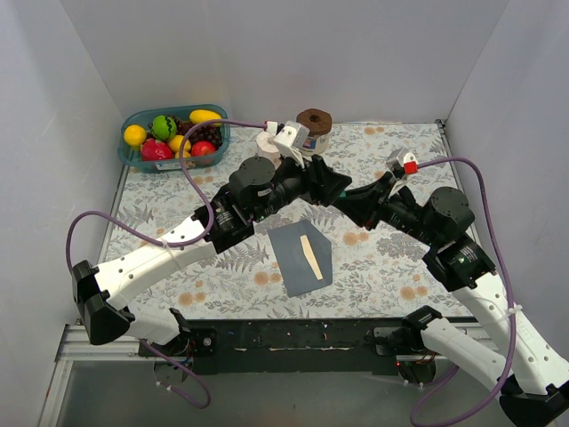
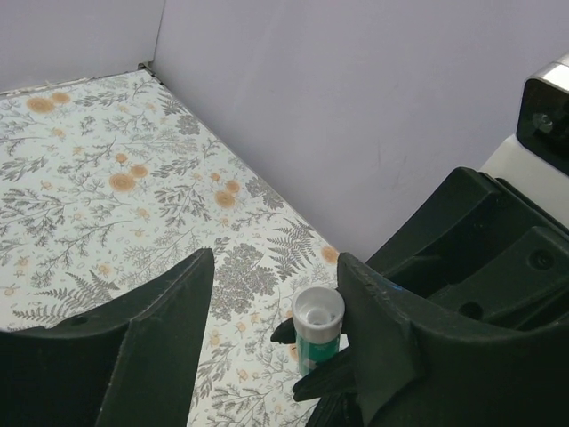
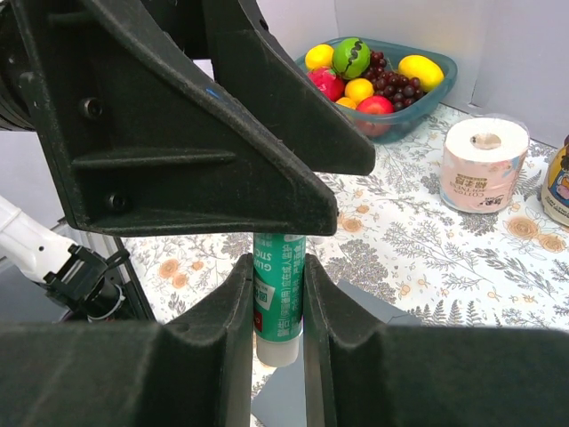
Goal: Place the letter into the envelope and seal it
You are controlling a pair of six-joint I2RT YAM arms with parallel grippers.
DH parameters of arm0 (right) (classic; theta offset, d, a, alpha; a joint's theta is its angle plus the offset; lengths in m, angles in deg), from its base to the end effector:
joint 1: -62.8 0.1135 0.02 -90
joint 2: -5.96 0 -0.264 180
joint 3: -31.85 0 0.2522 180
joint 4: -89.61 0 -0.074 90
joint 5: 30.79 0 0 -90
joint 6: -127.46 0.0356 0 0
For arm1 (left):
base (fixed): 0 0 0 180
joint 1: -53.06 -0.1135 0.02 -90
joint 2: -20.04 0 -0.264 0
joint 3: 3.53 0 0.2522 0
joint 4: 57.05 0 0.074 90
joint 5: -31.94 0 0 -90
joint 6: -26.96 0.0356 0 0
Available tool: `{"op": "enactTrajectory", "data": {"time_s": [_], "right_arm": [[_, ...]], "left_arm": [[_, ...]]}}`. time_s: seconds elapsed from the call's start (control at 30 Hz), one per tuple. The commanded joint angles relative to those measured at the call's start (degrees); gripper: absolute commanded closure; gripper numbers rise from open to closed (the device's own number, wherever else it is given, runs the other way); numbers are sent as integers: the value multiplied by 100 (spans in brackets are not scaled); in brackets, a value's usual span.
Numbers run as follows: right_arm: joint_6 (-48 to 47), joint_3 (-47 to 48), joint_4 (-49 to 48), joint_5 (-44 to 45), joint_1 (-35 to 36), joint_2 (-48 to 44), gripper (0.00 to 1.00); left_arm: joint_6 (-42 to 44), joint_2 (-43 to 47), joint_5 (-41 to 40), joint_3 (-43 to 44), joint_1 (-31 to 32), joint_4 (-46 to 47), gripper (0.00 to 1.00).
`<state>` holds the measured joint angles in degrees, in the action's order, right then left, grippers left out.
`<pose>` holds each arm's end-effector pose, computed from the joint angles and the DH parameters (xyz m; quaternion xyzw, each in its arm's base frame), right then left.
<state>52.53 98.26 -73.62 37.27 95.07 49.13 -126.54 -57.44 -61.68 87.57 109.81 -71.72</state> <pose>0.1329 0.0996 0.4057 -0.2381 0.6253 0.4101 0.6198 0.1759 -0.2642 0.4286 -0.0641 0.7107 -0.5960 0.3683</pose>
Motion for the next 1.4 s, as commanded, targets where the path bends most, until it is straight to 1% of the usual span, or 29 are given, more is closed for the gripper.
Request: {"op": "enactTrajectory", "data": {"time_s": [0.0, 0.03, 0.07, 0.2, 0.27, 0.3, 0.5, 0.53, 0.73, 0.83, 0.93, 1.0, 1.03, 1.07, 1.13, 1.17, 1.27, 1.33, 1.37], "right_arm": [[40, 185, -195, 84, 7, -108, 99], [31, 185, -195, 84, 16, -117, 99], [40, 176, -195, 101, 7, -125, 99], [22, 167, -195, 128, 7, -152, 99], [22, 159, -204, 163, 7, -178, 99], [22, 150, -204, 180, 7, -196, 99], [22, 115, -230, 304, 7, -240, 99], [31, 106, -230, 304, 16, -248, 99], [40, 44, -248, 365, 16, -292, 99], [40, 36, -248, 356, 7, -293, 99], [40, 79, -248, 120, 16, -231, 99], [31, 97, -248, -319, 16, -178, 99], [22, 88, -448, -503, 16, -161, 99], [57, 71, -659, -975, 7, -161, 99], [92, 1, -958, -1495, 16, -169, 99], [136, -26, -1282, -2003, 7, -187, 99], [321, -140, -1836, -2682, 7, -257, 99], [400, -245, -2022, -2851, 7, -327, 99], [409, -263, -2093, -2930, 7, -397, 99]], "left_arm": [[5, 83, 72, 176, 11, -50, 47], [14, 57, 98, 176, 11, -50, 50], [14, 57, 133, 193, 11, -50, 55], [-30, 30, 212, 194, 11, -41, 69], [-30, 39, 282, 202, 11, -6, 73], [-48, 39, 317, 202, 11, 3, 76], [-127, 39, 353, 167, 11, 55, 86], [-153, 48, 536, 150, 3, 56, 89], [-250, 57, 669, 88, 11, 64, 100], [-276, 39, 879, 88, 11, 266, 100], [-250, 22, 1186, 71, 11, 406, 100], [-145, 30, 1897, 53, 3, 556, 100], [-118, 13, 2178, 53, 11, 704, 100], [-83, -31, 2729, 97, 11, 741, 100], [4, -84, 3163, 150, 11, 802, 100], [22, -101, 3496, 202, 3, 811, 100], [110, -75, 3824, 176, 3, 899, 100], [136, 4, 4009, 132, 3, 969, 100], [145, 21, 4035, 132, -6, 978, 96]]}}
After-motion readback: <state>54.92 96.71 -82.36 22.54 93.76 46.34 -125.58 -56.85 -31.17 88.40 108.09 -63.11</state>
